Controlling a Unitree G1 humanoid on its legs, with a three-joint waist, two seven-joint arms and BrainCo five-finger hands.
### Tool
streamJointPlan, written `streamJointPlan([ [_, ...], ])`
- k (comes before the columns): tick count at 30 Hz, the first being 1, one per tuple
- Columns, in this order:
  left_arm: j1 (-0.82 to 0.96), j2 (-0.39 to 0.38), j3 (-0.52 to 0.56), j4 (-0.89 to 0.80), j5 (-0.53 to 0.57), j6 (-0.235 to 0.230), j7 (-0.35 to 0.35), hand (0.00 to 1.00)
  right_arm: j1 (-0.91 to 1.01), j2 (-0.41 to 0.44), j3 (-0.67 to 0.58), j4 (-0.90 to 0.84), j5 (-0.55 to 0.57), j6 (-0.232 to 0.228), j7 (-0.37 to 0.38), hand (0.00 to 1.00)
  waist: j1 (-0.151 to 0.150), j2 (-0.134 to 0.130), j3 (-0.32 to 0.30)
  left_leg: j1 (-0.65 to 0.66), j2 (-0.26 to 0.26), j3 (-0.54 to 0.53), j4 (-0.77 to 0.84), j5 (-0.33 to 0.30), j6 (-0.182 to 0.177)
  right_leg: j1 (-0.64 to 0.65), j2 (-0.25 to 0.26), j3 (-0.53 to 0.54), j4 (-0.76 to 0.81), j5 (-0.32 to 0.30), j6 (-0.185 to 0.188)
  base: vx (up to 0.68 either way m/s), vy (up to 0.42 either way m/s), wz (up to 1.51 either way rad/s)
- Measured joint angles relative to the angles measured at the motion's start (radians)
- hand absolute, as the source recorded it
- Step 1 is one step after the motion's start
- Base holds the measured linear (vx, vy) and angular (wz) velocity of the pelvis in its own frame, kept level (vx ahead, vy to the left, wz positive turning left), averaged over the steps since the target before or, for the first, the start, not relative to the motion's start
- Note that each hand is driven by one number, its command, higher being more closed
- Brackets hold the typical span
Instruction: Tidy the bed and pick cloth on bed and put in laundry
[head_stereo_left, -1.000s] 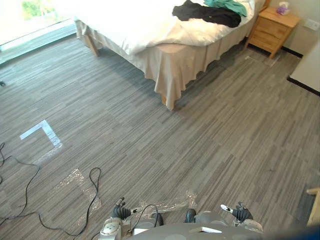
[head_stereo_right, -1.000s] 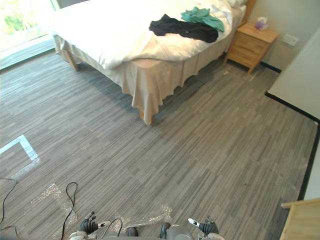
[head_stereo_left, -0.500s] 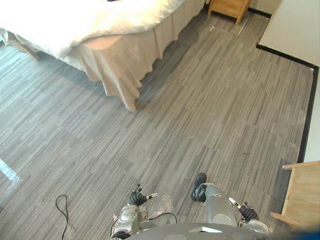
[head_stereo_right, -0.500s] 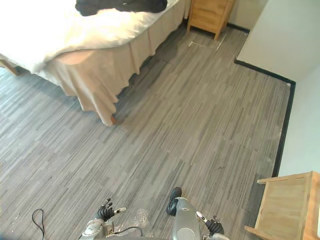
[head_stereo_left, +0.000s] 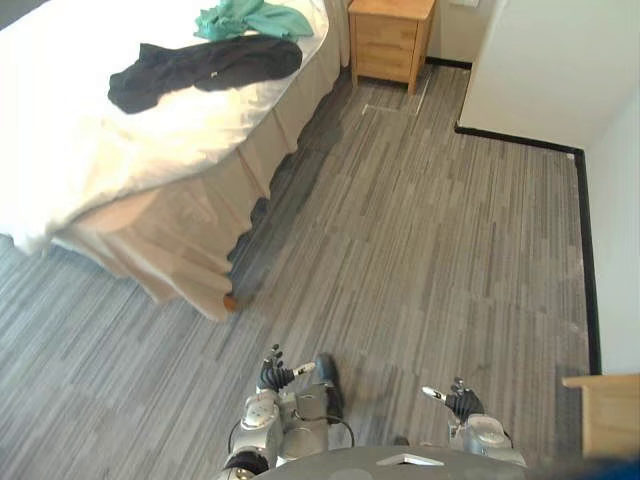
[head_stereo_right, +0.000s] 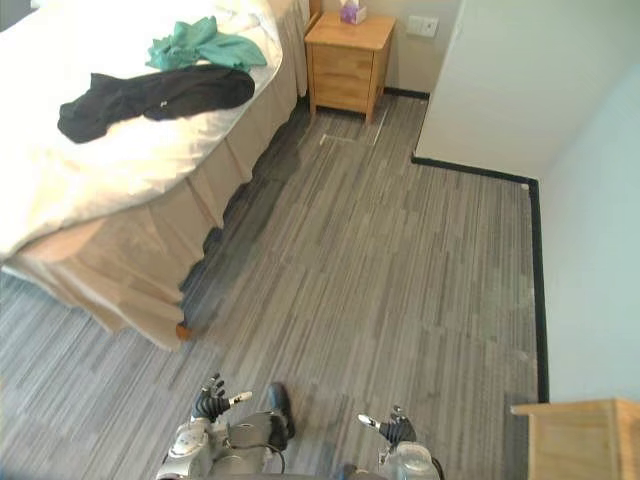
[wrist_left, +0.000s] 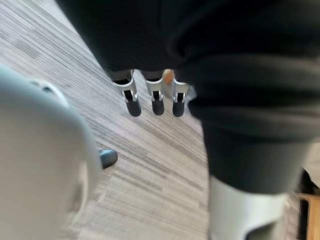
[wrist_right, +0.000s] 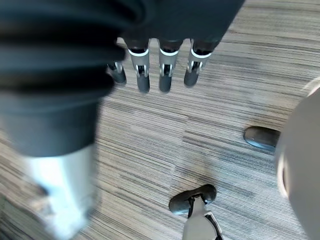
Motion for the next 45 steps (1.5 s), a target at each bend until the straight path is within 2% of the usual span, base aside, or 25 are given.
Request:
streamJointPlan([
  [1, -0.002, 0.003, 0.015, 0.005, 0.000, 0.006, -0.003, 0.00, -0.004, 0.003, -0.001, 0.004, -0.009, 0.001, 0.000, 0.00, 0.008, -0.018, -0.005, 0.012, -0.021, 0.048, -0.008, -0.056, 0.039, 0.016, -0.011, -0.019, 0.000, -0.002, -0.001, 0.43, 0.201, 0.62],
  [2, 0.006, 0.006, 0.031, 0.004, 0.000, 0.007, -0.004, 0.00, 0.000, 0.005, 0.003, 0.008, -0.015, 0.001, 0.001, 0.00, 0.021, -0.032, -0.015, 0.026, -0.060, 0.030, -0.023, -0.069, 0.045, 0.030, -0.029, -0.030, 0.002, 0.011, 0.000, 0.38, 0.162, 0.68],
  [4, 0.026, 0.006, 0.040, 0.010, 0.000, 0.013, -0.009, 0.00, 0.013, 0.013, 0.000, 0.023, -0.019, 0.002, 0.006, 0.00, 0.025, -0.019, -0.024, 0.089, -0.120, -0.033, -0.061, -0.088, 0.058, 0.073, -0.049, -0.049, 0.055, 0.059, 0.006, 0.42, 0.202, 0.83],
  [5, 0.043, 0.004, 0.039, 0.009, 0.000, 0.017, -0.013, 0.00, 0.019, 0.009, -0.011, 0.043, -0.020, 0.002, 0.010, 0.00, 0.027, -0.006, -0.029, 0.120, -0.125, -0.071, -0.057, -0.108, 0.056, 0.055, -0.064, -0.054, 0.174, 0.073, 0.035, 0.53, 0.284, 1.08],
  [6, 0.065, 0.003, 0.035, 0.010, 0.000, 0.023, -0.019, 0.00, 0.023, 0.002, -0.027, 0.042, -0.030, 0.002, 0.014, 0.00, 0.028, 0.013, -0.032, 0.166, -0.125, -0.127, -0.056, -0.129, 0.049, -0.012, -0.093, -0.048, 0.421, 0.111, 0.074, 0.46, 0.236, 1.37],
  [7, 0.068, 0.004, 0.028, 0.013, 0.000, 0.029, -0.019, 0.00, 0.022, -0.005, -0.032, 0.040, -0.037, 0.001, 0.014, 0.00, 0.017, 0.020, -0.029, 0.212, -0.132, -0.194, -0.053, -0.146, 0.038, -0.086, -0.118, -0.035, 0.666, 0.124, 0.074, 0.48, 0.182, 1.55],
  [9, 0.068, 0.021, 0.014, 0.045, 0.000, 0.031, -0.019, 0.00, 0.027, -0.011, -0.038, 0.036, -0.035, 0.001, 0.013, 0.00, 0.005, 0.030, -0.022, 0.284, -0.145, -0.301, -0.062, -0.165, 0.026, -0.187, -0.161, -0.034, 0.885, 0.093, 0.071, 0.47, 0.088, 1.61],
  [11, 0.067, 0.038, 0.001, 0.053, 0.000, 0.031, -0.018, 0.00, 0.031, -0.017, -0.049, 0.029, -0.034, 0.002, 0.011, 0.00, 0.003, 0.019, -0.019, 0.356, -0.154, -0.402, -0.088, -0.172, 0.014, -0.257, -0.231, -0.068, 0.918, 0.052, 0.049, 0.39, -0.012, 1.58],
  [13, 0.067, 0.042, -0.022, 0.053, 0.000, 0.031, -0.018, 0.00, 0.028, -0.018, -0.061, 0.029, -0.030, 0.002, 0.010, 0.00, -0.004, 0.020, -0.018, 0.385, -0.149, -0.492, -0.094, -0.179, 0.000, -0.300, -0.242, -0.048, 0.837, 0.027, 0.044, 0.35, -0.081, 1.58],
  [17, 0.060, 0.043, -0.025, 0.053, -0.002, 0.030, -0.018, 0.00, 0.014, -0.018, -0.064, 0.029, -0.022, 0.002, 0.012, 0.00, -0.026, 0.023, -0.015, 0.390, -0.127, -0.703, -0.099, -0.189, -0.053, -0.324, -0.160, 0.100, 0.389, 0.044, 0.081, 0.29, -0.209, 1.54],
  [20, 0.050, 0.047, -0.017, 0.052, -0.001, 0.029, -0.017, 0.00, -0.003, -0.005, -0.060, 0.027, -0.014, 0.003, 0.013, 0.00, -0.027, 0.002, 0.001, 0.391, -0.112, -0.806, -0.109, -0.194, -0.110, -0.320, -0.106, 0.163, 0.064, 0.175, 0.092, 0.28, -0.392, 1.10],
  [21, 0.039, 0.059, 0.002, 0.052, -0.002, 0.027, -0.017, 0.00, -0.017, 0.022, -0.059, 0.026, -0.014, 0.005, 0.016, 0.00, -0.026, -0.045, 0.018, 0.389, -0.127, -0.836, -0.103, -0.214, -0.137, -0.313, -0.115, 0.169, -0.009, 0.288, 0.085, 0.23, -0.467, 0.82],
  [22, 0.034, 0.051, 0.021, 0.066, -0.001, 0.029, -0.018, 0.00, -0.030, 0.027, -0.059, 0.020, -0.015, 0.005, 0.020, 0.00, -0.028, -0.027, 0.031, 0.395, -0.100, -0.826, -0.107, -0.234, -0.154, -0.307, -0.100, 0.133, 0.016, 0.317, 0.056, 0.24, -0.505, 0.81],
  [24, 0.035, 0.020, 0.037, 0.064, 0.002, 0.026, -0.019, 0.00, -0.044, 0.013, -0.058, 0.016, -0.016, 0.007, 0.020, 0.00, -0.051, -0.004, 0.046, 0.400, -0.036, -0.727, -0.117, -0.222, -0.176, -0.300, -0.076, 0.080, 0.059, 0.259, 0.032, 0.18, -0.280, 0.69],
  [26, 0.051, -0.005, 0.085, 0.066, 0.002, 0.026, -0.018, 0.00, -0.049, 0.002, -0.050, 0.018, -0.017, 0.010, 0.019, 0.00, -0.054, 0.031, 0.047, 0.475, 0.013, -0.729, -0.191, -0.186, -0.214, -0.267, -0.037, 0.046, 0.119, 0.217, 0.008, 0.24, -0.262, 0.49],
  [29, 0.060, -0.001, 0.115, 0.063, 0.002, 0.023, -0.019, 0.00, -0.033, 0.001, -0.057, 0.036, -0.019, 0.011, 0.019, 0.00, -0.053, 0.013, 0.042, 0.501, 0.021, -0.719, -0.148, -0.180, -0.222, -0.213, -0.036, 0.020, 0.147, 0.157, 0.001, 0.24, -0.154, 0.41],
  [31, 0.066, -0.002, 0.144, 0.041, 0.001, 0.023, -0.019, 0.00, -0.014, 0.002, -0.051, 0.047, -0.034, 0.012, 0.019, 0.00, -0.044, -0.021, 0.030, 0.393, 0.007, -0.686, 0.111, -0.213, -0.251, -0.173, -0.064, 0.016, 0.131, 0.130, -0.001, 0.15, -0.090, 0.16],
  [33, 0.066, -0.004, 0.157, 0.008, -0.001, 0.021, -0.018, 0.00, -0.009, -0.003, -0.038, 0.042, -0.044, 0.013, 0.018, 0.00, -0.043, -0.014, 0.049, 0.265, 0.030, -0.659, 0.424, -0.226, -0.265, -0.130, -0.061, 0.017, 0.108, 0.096, -0.014, 0.12, -0.058, -0.09],
  [35, 0.066, -0.012, 0.138, 0.004, -0.001, 0.019, -0.017, 0.00, -0.013, -0.014, -0.042, 0.046, -0.056, 0.014, 0.012, 0.00, -0.045, 0.011, 0.054, 0.153, 0.120, -0.538, 0.655, -0.249, -0.250, -0.089, -0.062, 0.018, 0.100, 0.092, -0.012, 0.14, 0.035, -0.26],
  [37, 0.066, -0.006, 0.128, 0.004, 0.000, 0.017, -0.016, 0.00, -0.013, -0.010, -0.060, 0.048, -0.060, 0.020, 0.009, 0.00, -0.044, 0.011, 0.053, 0.148, 0.178, -0.413, 0.543, -0.272, -0.222, -0.068, -0.084, 0.047, 0.079, 0.096, 0.009, 0.20, 0.127, -0.41],
  [39, 0.060, 0.002, 0.103, 0.006, 0.000, 0.019, -0.011, 0.00, -0.020, -0.011, -0.083, 0.043, -0.059, 0.021, 0.003, 0.00, -0.048, 0.010, 0.052, 0.159, 0.147, -0.379, 0.258, -0.242, -0.226, -0.065, -0.119, 0.063, 0.075, 0.119, 0.052, 0.28, 0.260, -0.27],
  [40, 0.061, 0.003, 0.088, 0.007, 0.000, 0.019, -0.007, 0.00, -0.018, -0.012, -0.093, 0.043, -0.058, 0.021, 0.002, 0.00, -0.050, 0.013, 0.050, 0.175, 0.124, -0.382, 0.125, -0.184, -0.218, -0.066, -0.129, 0.064, 0.075, 0.122, 0.071, 0.24, 0.318, -0.17],
  [41, 0.064, -0.002, 0.068, 0.007, -0.010, 0.018, -0.003, 0.00, -0.011, -0.020, -0.104, 0.048, -0.059, 0.024, 0.000, 0.00, -0.045, 0.026, 0.044, 0.193, 0.098, -0.409, -0.019, -0.039, -0.208, -0.072, -0.136, 0.080, 0.069, 0.116, 0.108, 0.19, 0.250, -0.01],
  [42, 0.053, 0.013, 0.061, 0.007, -0.009, 0.018, 0.002, 0.00, -0.011, -0.007, -0.099, 0.048, -0.059, 0.031, 0.002, 0.00, -0.048, -0.006, 0.035, 0.202, 0.061, -0.404, -0.047, -0.020, -0.204, -0.073, -0.165, 0.082, 0.051, 0.123, 0.120, 0.22, 0.248, 0.02],
  [45, 0.045, 0.050, 0.066, 0.011, -0.009, 0.023, 0.003, 0.00, -0.017, 0.035, -0.091, 0.044, -0.071, 0.033, 0.005, 0.00, -0.044, -0.059, 0.035, 0.204, 0.017, -0.381, -0.045, -0.044, -0.183, -0.075, -0.209, 0.084, 0.037, 0.153, 0.142, 0.20, 0.139, -0.02],
])
